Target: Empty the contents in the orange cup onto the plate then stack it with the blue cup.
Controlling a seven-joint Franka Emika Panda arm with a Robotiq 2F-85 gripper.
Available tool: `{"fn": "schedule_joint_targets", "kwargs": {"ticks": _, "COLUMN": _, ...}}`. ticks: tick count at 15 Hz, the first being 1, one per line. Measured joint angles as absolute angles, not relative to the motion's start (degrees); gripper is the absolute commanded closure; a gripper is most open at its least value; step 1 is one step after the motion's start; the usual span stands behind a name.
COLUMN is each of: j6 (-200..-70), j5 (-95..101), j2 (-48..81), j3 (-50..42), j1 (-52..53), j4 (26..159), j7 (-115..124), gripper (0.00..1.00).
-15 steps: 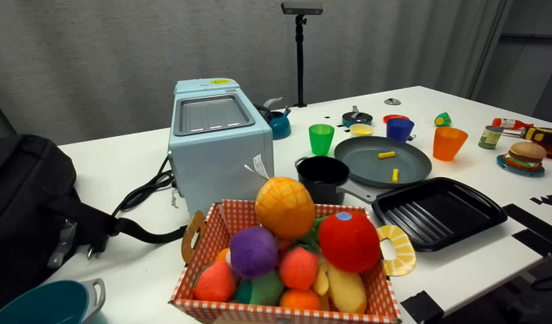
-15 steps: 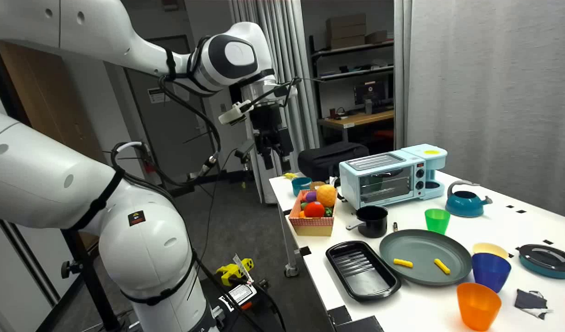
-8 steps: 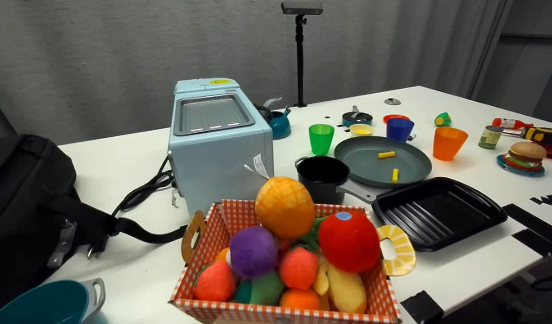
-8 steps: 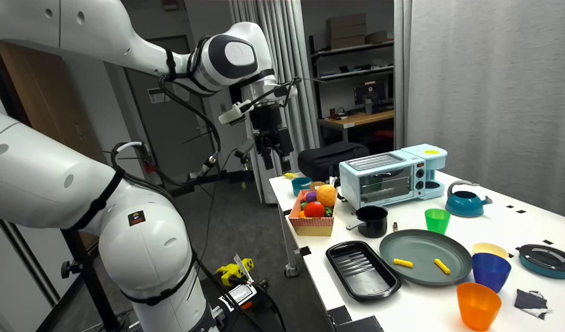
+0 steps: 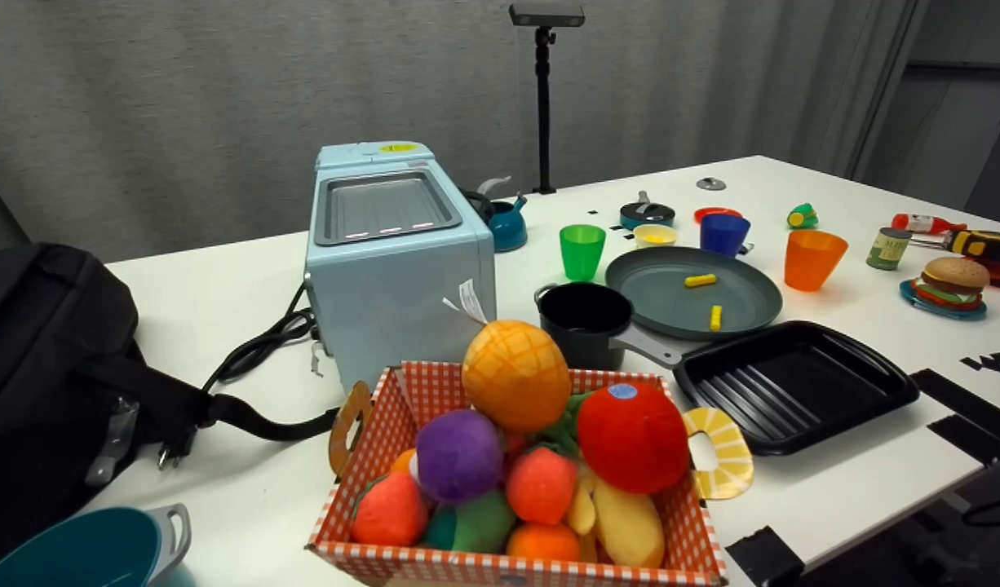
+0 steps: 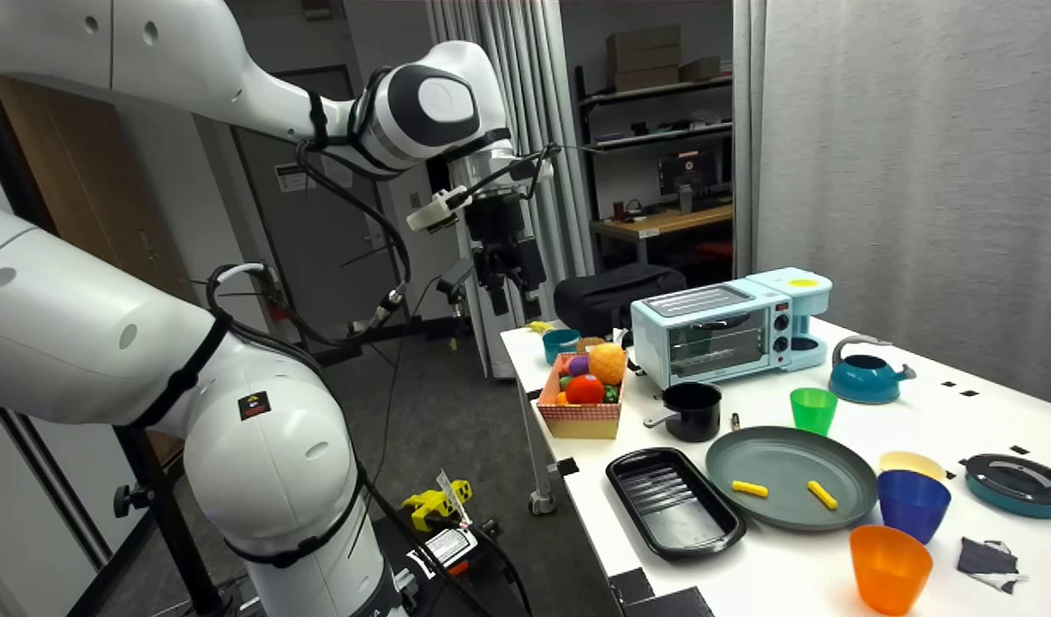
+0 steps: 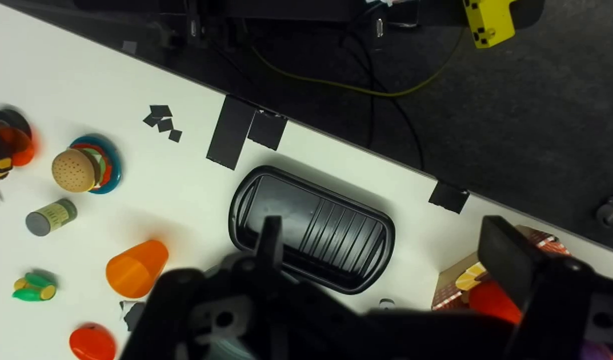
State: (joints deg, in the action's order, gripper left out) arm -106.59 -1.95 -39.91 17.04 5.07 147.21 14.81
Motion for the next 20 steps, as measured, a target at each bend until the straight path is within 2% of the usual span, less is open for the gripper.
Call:
{"fn": "schedule_joint_targets", "kwargs": {"ticks": 10, "j6": -108.41, "j5": -1.58, "j2": -33.19, "j3": 13.31, "j1": 3.32, "j4": 147.23, "j7": 14.82, "gripper": 0.0}}
{"fn": "schedule_joint_targets", "kwargs": {"ticks": 20, "j6": -122.17, "j5": 5.69, "j2": -17.58, "j3": 5.89, "j1": -4.19, "j4": 145.76, "j7": 17.67, "gripper": 0.0}}
